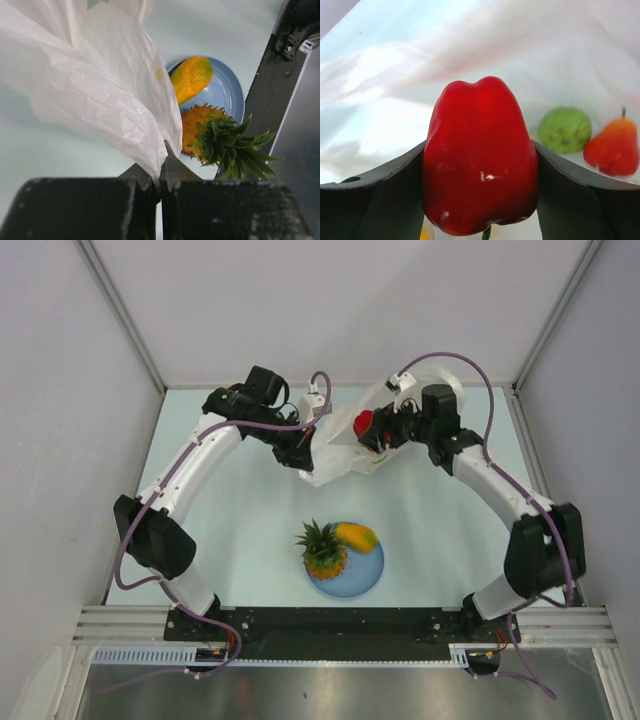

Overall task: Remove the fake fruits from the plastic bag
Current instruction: Take out the fake fruit from the plastic bag, then place the fake fruit on the plate.

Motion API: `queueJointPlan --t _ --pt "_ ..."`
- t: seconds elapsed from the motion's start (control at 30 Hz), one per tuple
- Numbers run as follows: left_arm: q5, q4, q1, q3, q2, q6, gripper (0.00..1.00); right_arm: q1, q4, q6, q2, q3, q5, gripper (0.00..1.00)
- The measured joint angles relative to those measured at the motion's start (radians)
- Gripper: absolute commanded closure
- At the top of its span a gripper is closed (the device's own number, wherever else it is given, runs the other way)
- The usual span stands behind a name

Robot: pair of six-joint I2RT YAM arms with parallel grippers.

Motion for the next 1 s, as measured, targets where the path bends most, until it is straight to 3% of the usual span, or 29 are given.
queueJointPlan --t 0.27,0.6,0.83,1.0 --pt "-0.012 0.025 0.0 0.01 0.006 -0.022 1.0 0.086 -0.014 -0.216 -0.346 -0.245 -0.034 0.38" --pt "-0.009 0.063 0.0 0.12 0.112 -0.083 1.0 0.113 -0.023 -0.309 -0.426 -0.339 -0.027 0.38" --pt "-0.047 0.112 0.0 0.217 0.157 -0.124 1.0 0.268 -0.358 -0.767 -0.597 -0.33 -0.043 0.36" --pt "-0.071 0.12 0.0 0.22 0.157 -0.128 1.0 0.405 -0.628 -1.027 -0.655 -0.32 0.012 0.41"
